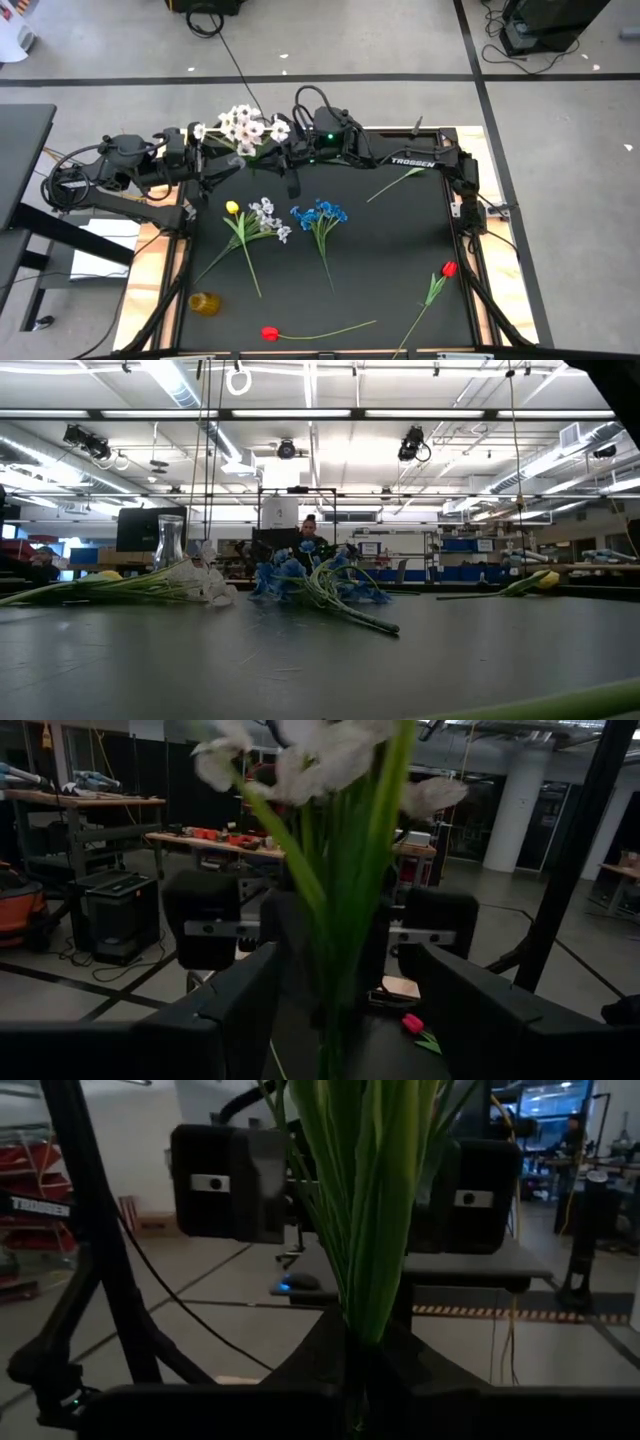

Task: Sort flowers into vase by color
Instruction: Put the right white flowers into the transparent vase

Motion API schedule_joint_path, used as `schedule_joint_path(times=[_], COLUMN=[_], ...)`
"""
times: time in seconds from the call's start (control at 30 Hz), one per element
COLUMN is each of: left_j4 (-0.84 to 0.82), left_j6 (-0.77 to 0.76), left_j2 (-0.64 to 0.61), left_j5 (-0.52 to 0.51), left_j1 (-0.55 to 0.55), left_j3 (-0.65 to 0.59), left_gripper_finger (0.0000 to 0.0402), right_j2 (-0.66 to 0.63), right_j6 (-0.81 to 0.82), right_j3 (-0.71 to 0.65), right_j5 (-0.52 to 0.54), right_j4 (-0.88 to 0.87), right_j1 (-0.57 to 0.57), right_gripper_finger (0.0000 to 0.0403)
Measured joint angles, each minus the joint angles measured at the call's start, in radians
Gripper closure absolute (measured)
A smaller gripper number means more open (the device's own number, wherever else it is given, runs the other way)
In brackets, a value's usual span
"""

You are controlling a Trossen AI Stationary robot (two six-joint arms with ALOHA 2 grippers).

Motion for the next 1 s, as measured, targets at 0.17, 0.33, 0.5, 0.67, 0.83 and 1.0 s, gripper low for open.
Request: schedule_joint_path(times=[0.17, 0.33, 0.5, 0.67, 0.83, 1.0], left_j4=[0.019, 0.067, 0.11, 0.133, 0.127, 0.137], left_j6=[0.0, 0.027, 0.031, -0.071, -0.113, -0.085], left_j2=[0.0, 0.0, 0.0, 0.0, 0.002, 0.008], left_j5=[0.0, -0.021, -0.034, -0.031, -0.039, -0.04], left_j1=[0.0, 0.0, 0.0, 0.0, 0.0, 0.0], left_j3=[0.0, 0.0, 0.0, 0.0, 0.0, 0.0], left_gripper_finger=[0.0164, 0.0164, 0.0164, 0.0164, 0.0164, 0.0164], right_j2=[0.0, 0.004, 0.02, 0.027, 0.027, 0.026], right_j6=[0.0, -0.001, 0.004, 0.003, 0.012, 0.033], right_j3=[0.0, 0.0, 0.0, 0.0, 0.0, 0.0], right_j5=[0.003, 0.016, 0.025, 0.025, 0.026, 0.024], right_j4=[0.001, 0.0, -0.009, -0.007, 0.019, 0.04], right_j1=[-0.001, -0.001, 0.0, 0.001, 0.0, 0.0], right_gripper_finger=[0.0375, 0.0375, 0.0375, 0.0375, 0.0375, 0.0375])
